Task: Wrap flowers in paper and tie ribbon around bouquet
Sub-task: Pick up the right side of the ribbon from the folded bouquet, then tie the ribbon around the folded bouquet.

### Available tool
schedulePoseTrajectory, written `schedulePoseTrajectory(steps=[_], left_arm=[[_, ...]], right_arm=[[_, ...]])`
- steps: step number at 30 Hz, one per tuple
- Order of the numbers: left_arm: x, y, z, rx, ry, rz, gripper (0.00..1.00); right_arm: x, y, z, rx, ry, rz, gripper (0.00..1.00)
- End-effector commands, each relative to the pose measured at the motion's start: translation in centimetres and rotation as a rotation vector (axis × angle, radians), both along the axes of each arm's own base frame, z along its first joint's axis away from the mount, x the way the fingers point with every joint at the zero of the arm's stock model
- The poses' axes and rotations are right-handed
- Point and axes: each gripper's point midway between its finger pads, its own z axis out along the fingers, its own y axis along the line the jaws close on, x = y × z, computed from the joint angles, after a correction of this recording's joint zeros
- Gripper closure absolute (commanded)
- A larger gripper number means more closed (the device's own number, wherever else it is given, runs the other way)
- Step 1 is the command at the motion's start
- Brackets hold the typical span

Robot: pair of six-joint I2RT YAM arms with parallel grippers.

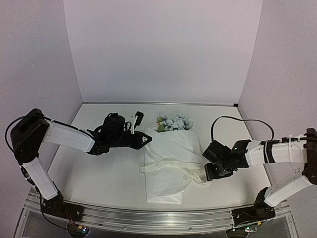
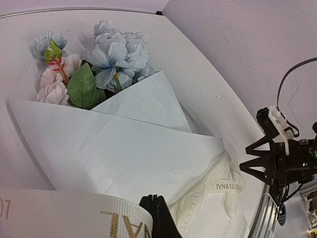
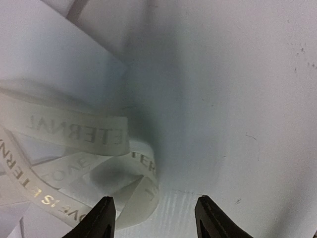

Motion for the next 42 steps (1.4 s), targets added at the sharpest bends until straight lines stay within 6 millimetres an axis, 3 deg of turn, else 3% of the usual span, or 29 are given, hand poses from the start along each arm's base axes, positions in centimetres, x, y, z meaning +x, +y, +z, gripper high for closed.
schedulePoseTrajectory(steps=[1,4,9,13,15,26,34,38,42], left_arm=[[0.7,-0.1,3.4,-0.037,-0.061,0.009,1.00],[0.9,0.1,3.4,-0.034,-0.059,0.015,1.00],[1.0,0.6,3.8,-0.035,-0.060,0.031,1.00],[1.0,1.1,4.1,-0.035,-0.065,0.045,1.00],[1.0,1.2,4.2,-0.033,-0.064,0.049,1.00],[2.3,3.6,4.1,0.002,-0.034,0.180,1.00],[2.3,6.8,2.9,0.045,0.003,0.296,1.00],[1.8,8.0,2.5,0.041,0.009,0.323,1.00],[1.4,8.0,2.5,0.029,0.009,0.310,1.00]], right_arm=[[1.6,-0.8,0.5,-0.055,-0.097,-0.048,0.45],[1.7,0.2,-0.6,-0.042,-0.064,-0.040,0.52],[1.7,0.8,-2.0,-0.014,-0.039,-0.067,0.72],[1.6,0.6,-1.9,-0.006,-0.043,-0.086,0.94],[1.6,0.4,-1.6,0.005,-0.054,-0.097,1.00],[0.7,-4.3,3.7,-0.083,-0.156,-0.162,1.00],[2.7,-7.5,6.4,-0.098,-0.204,-0.294,1.00],[5.3,-6.3,8.5,-0.085,-0.208,-0.263,1.00],[7.5,-5.8,8.6,-0.080,-0.165,-0.272,1.00]])
